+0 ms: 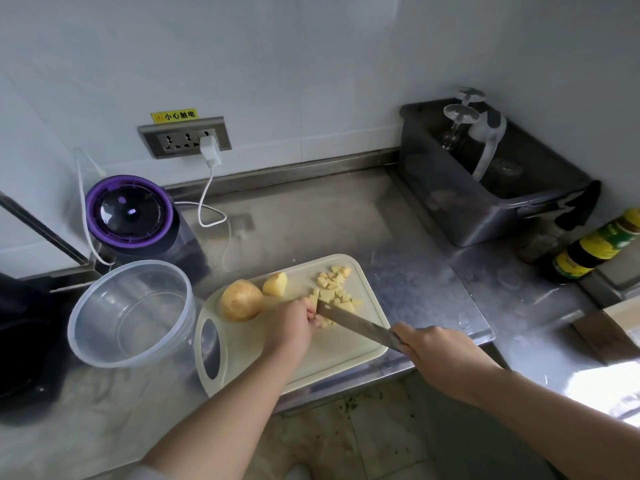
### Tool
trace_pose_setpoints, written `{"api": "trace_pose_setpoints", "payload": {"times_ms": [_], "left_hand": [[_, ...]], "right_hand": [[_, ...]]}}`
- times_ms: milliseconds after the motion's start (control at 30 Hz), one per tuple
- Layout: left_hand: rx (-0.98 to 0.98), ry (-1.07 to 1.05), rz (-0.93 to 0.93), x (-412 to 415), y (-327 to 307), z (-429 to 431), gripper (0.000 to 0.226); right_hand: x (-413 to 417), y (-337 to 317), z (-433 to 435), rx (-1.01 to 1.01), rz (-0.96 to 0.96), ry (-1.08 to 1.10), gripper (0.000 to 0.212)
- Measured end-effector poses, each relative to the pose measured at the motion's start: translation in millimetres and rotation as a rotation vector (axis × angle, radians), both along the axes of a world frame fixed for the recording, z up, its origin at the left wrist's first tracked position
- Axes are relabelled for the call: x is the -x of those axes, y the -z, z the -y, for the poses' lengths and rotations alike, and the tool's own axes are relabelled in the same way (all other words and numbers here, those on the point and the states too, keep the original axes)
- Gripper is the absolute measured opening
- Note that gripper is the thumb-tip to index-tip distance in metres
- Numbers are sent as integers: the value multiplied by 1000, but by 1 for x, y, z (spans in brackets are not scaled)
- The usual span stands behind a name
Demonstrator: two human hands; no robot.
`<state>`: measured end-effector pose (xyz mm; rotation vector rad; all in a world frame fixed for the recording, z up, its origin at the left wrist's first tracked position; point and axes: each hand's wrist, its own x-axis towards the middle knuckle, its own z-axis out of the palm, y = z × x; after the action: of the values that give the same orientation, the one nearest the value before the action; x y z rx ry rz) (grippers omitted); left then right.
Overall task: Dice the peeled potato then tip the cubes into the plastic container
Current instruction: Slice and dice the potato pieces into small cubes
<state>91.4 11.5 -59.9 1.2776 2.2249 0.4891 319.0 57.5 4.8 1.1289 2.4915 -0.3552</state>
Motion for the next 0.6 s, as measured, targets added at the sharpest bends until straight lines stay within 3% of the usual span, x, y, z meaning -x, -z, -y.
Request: {"api": "trace_pose_setpoints", "payload": {"times_ms": [133, 300, 433, 600], "left_hand": [[-125, 4, 32, 29, -25, 8, 14], [-248, -24, -98, 73, -47, -7, 18], [41, 226, -365, 78, -48, -21, 43], [207, 305, -589, 74, -27, -39, 40]], "right_hand": [[6, 5, -8, 19, 40, -107, 36], [29, 21, -30, -9, 62, -145, 46], [42, 29, -45, -16, 37, -125, 45], [52, 34, -52, 3, 10, -95, 30]]}}
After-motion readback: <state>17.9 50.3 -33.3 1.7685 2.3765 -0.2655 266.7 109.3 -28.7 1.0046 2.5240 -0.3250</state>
